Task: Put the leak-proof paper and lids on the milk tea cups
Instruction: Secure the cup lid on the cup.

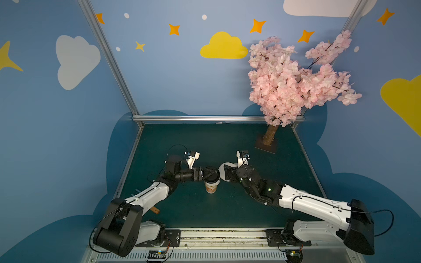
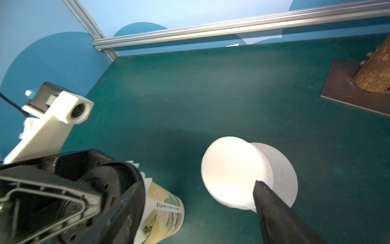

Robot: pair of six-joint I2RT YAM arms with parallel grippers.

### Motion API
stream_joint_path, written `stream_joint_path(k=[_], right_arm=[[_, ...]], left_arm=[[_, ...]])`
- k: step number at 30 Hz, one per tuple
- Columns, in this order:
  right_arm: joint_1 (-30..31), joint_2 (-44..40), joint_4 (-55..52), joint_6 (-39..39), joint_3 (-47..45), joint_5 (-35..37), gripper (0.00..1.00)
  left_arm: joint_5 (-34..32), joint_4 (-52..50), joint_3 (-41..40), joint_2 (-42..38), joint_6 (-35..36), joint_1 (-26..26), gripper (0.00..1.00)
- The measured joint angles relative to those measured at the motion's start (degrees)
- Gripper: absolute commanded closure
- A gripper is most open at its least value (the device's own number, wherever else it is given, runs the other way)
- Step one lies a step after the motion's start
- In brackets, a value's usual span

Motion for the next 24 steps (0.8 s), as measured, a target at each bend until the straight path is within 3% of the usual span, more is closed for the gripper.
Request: stream_joint_path(k=[5, 10, 15, 24], right_arm=[[6.75, 0.09, -0.61, 5.99, -2.62, 2.36, 0.17], [7.72, -4.59, -0.09, 8.13, -8.59, 3.45, 0.17], [4.81, -12.31, 9.20, 3.54, -15.87, -6.78, 0.17], [0.37, -5.77, 16.28, 1.53, -15.78, -23.30, 0.17]], left_arm=[[-1.84, -0.59, -0.59, -1.46, -0.70, -0.33, 0.18], [-2.69, -0.94, -0.92, -2.25, -1.05, -0.42, 0.18], [-2.73, -0.85, -0.92, -2.19, -1.11, -0.42, 0.18], [-2.71, -0.72, -0.90, -2.03, -1.09, -0.42, 0.18]])
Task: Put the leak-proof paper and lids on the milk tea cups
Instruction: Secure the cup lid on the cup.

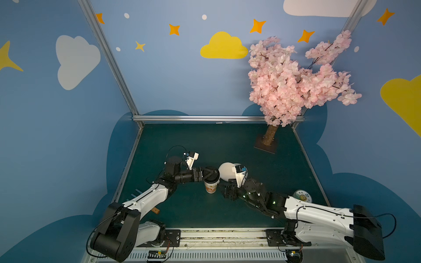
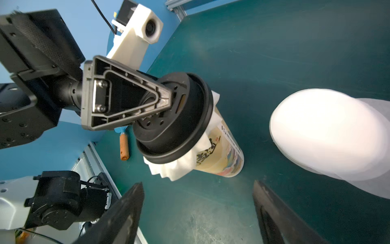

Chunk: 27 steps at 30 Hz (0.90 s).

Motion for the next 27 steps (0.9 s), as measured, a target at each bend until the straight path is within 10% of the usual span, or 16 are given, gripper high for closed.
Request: stream_joint_path(k=[27], right_arm=[[-4.98, 9.49, 11.15, 4.22, 1.64, -9.81, 0.20]], left_arm=[[0.35, 0.74, 0.35, 1.14, 0.07, -0.13, 0.18]])
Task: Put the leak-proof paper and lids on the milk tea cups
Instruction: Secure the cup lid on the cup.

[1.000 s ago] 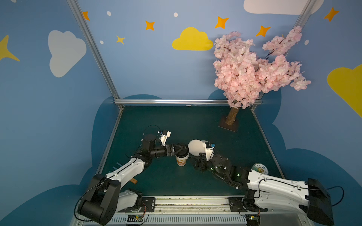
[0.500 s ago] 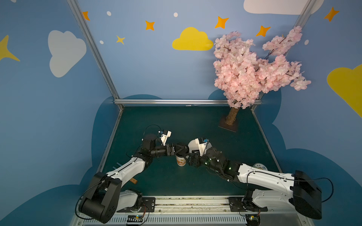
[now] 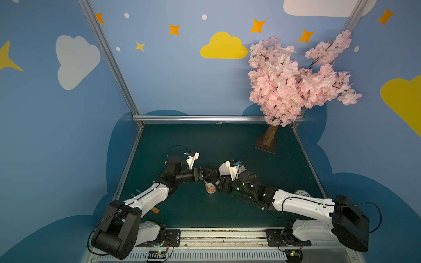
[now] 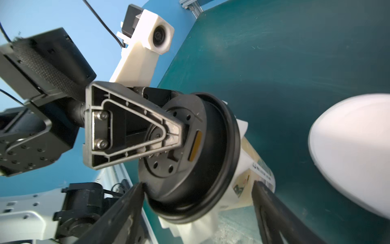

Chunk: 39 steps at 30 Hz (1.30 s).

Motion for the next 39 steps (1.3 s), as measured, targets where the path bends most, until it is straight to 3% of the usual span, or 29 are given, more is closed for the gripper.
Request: stream_joint_path(k=[16, 27, 34, 39], right_arm=[[-1.16, 4.04, 13.35, 15.47, -5.60, -4.15, 0.23], [-2.75, 8.59, 24.85, 20.13, -8.61, -5.97, 0.26], [-2.54, 3.69, 21.59, 22.10, -11.50, -3.58, 0.25], [-2.56, -0.59, 11.28, 20.48, -8.48, -0.48, 0.22]], left_arm=[[-0.42, -0.44, 0.35, 0.00, 0.46, 0.15, 0.18], [-2.19, -0.57, 1.05, 0.02, 0.50, 0.87, 0.18], [-1.92, -0.85, 0.31, -0.83, 1.31, 0.11, 0.18], [-2.69, -1.14, -0.07, -1.90, 1.38, 0.20, 0.18]])
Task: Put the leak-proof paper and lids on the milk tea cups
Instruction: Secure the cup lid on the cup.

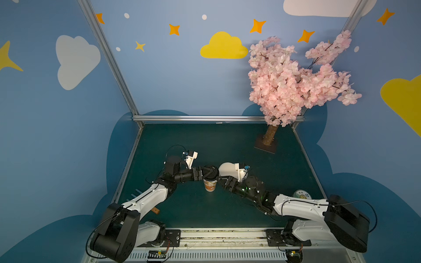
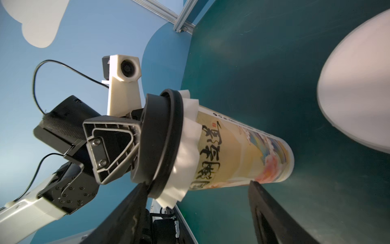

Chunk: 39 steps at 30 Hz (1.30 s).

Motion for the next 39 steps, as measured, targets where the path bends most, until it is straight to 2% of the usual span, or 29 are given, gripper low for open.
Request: stream_joint_path(k=[5, 12, 20, 39], right_arm=[[-1.81, -3.32, -14.14, -5.09, 5.09, 2.08, 0.21], [-4.96, -3.43, -28.89, -13.22, 10.99, 5.20, 0.18], [-6.34, -2.82, -30.60, -19.56, 17.33, 5.20, 0.18], [-9.16, -1.77, -32.17, -24.57, 18.16, 5.29, 0.17]], left_arm=[[-0.20, -1.14, 0.35, -0.42, 0.55, 0.00, 0.17], [-0.20, -5.55, 0.35, -3.13, 1.01, -0.07, 0.12], [-2.23, -13.14, 2.43, -5.51, 1.84, -0.24, 0.08], [-8.09, -27.12, 10.12, -5.86, 5.62, -0.20, 0.00]])
